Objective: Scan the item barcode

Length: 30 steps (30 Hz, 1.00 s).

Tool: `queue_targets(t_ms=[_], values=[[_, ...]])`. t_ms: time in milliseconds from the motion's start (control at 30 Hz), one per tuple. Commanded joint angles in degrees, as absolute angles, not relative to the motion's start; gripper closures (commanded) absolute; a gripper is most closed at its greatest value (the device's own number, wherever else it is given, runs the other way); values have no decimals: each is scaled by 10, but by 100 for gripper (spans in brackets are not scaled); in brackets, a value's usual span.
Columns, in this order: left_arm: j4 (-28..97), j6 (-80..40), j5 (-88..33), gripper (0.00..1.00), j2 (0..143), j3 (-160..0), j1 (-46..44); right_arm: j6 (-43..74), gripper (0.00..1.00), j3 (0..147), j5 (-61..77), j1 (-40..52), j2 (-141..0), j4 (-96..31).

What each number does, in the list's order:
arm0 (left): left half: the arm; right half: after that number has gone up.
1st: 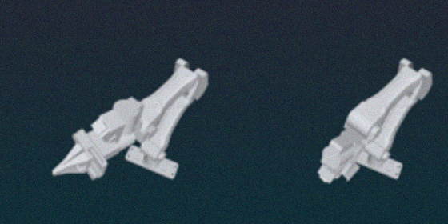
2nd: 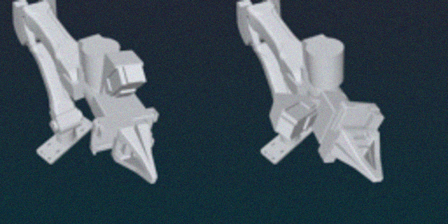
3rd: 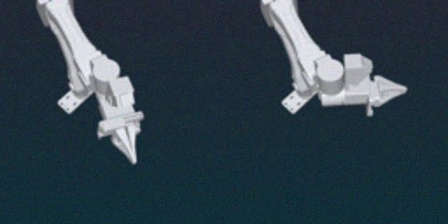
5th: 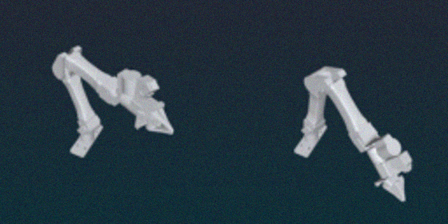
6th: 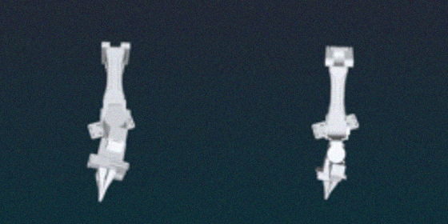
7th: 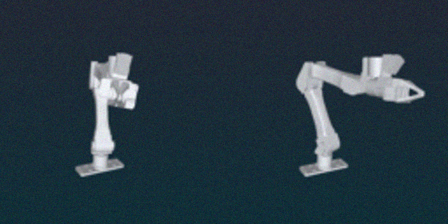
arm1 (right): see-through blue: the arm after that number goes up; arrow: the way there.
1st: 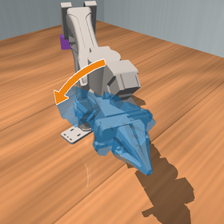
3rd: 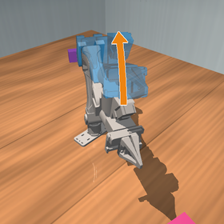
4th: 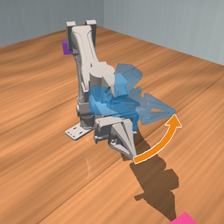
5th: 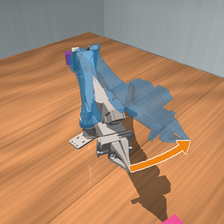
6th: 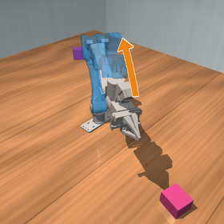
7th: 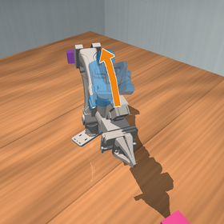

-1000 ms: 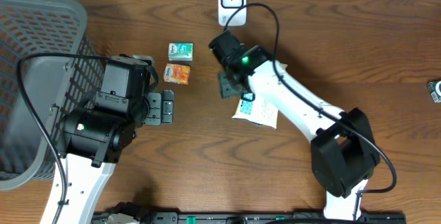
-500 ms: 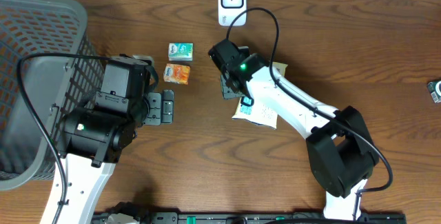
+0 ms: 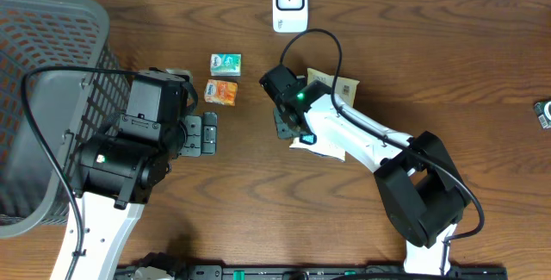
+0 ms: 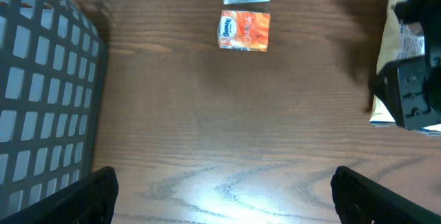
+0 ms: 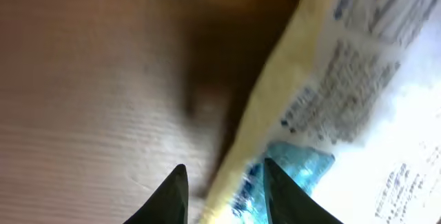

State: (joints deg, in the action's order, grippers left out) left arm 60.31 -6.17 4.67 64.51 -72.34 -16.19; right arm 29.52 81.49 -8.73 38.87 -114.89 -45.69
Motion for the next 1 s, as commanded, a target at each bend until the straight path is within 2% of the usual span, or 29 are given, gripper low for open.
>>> queue_targets(t_ms=[0,233,400,600,767,900,967], values=[[606,-61,50,2,647,-731,-162,291,69,808,-112,394,-1155,-478],[606,-61,50,2,647,-731,-162,291,73,809,-179,383,-1155,-541],[606,-61,50,2,647,-731,-162,298,70,818,-178,372,-1155,-562],[606,-61,50,2,647,-731,-162,283,58,860,-176,356,-1147,-570],[606,-61,50,2,647,-731,-162,277,32,926,-159,324,-1147,-608],[606,-61,50,2,647,-731,-162,215,31,952,-80,268,-1147,-617],[606,-61,50,2,647,-731,-162,186,27,952,-35,235,-1147,-618]])
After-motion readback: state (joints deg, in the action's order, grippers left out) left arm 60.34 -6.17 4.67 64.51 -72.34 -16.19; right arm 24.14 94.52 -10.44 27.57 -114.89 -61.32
